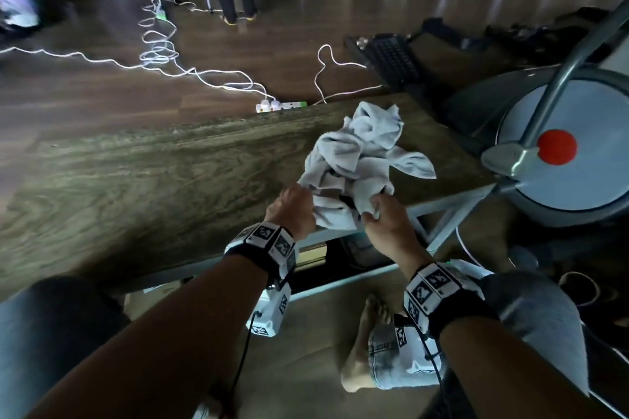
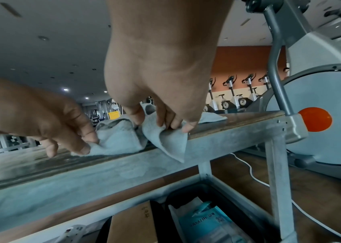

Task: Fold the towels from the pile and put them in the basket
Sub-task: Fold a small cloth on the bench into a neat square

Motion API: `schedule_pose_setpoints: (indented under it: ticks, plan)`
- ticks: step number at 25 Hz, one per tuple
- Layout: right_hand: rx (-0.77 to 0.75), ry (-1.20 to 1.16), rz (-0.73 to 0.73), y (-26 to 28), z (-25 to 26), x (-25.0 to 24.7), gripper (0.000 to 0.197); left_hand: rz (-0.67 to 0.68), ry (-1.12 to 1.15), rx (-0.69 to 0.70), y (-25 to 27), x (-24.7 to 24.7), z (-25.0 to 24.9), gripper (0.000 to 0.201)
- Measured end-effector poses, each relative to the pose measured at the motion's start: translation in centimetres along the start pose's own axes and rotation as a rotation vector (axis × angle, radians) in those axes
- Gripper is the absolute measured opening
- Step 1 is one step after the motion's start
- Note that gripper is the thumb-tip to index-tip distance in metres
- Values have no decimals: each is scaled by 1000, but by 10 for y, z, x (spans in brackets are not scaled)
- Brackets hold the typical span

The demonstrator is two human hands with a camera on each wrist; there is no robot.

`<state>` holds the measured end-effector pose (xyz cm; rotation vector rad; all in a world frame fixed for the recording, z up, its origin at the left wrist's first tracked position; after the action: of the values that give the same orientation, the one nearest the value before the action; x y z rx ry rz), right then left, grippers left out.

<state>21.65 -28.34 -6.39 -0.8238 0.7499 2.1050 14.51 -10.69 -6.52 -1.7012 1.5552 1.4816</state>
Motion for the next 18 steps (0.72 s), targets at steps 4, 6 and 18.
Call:
schedule_pose_setpoints:
  ticks: [4, 6, 18]
  plan:
    - [-128, -153, -131, -8, 25, -20, 28, -22, 93, -211, 9, -30, 35, 33]
    - [-162, -262, -169, -15, 36, -29, 32, -159, 264, -288, 19, -56, 61, 39]
    - [-363, -448, 173, -1, 101, -24, 40, -370, 367, -256, 92, -122, 119, 25]
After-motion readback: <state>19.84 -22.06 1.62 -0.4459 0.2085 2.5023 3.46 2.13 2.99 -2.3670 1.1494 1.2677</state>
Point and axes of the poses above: each hand's wrist, its own y-axis away from the middle knuckle, its own x-axis out of the palm, z = x × y, the point moved 1 cm from there along -y, towards the middle knuckle, and after that the axes turned 15 degrees about z, right-handed, at the moved point
